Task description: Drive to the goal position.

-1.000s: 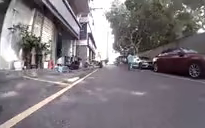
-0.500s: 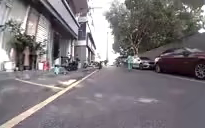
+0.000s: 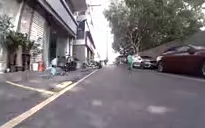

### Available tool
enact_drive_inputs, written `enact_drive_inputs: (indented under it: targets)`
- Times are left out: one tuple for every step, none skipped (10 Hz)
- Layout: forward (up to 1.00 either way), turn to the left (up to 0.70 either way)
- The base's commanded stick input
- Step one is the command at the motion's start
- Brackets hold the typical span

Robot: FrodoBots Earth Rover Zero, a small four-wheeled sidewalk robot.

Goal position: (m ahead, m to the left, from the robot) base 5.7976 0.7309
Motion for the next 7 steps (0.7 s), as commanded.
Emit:
enact_drive_inputs:
  targets:
    - [0.70,0.00]
    - [0.70,0.00]
    - [0.70,0.00]
    - [0.70,0.00]
    - [0.70,0.00]
    - [0.70,0.00]
    - [0.70,0.00]
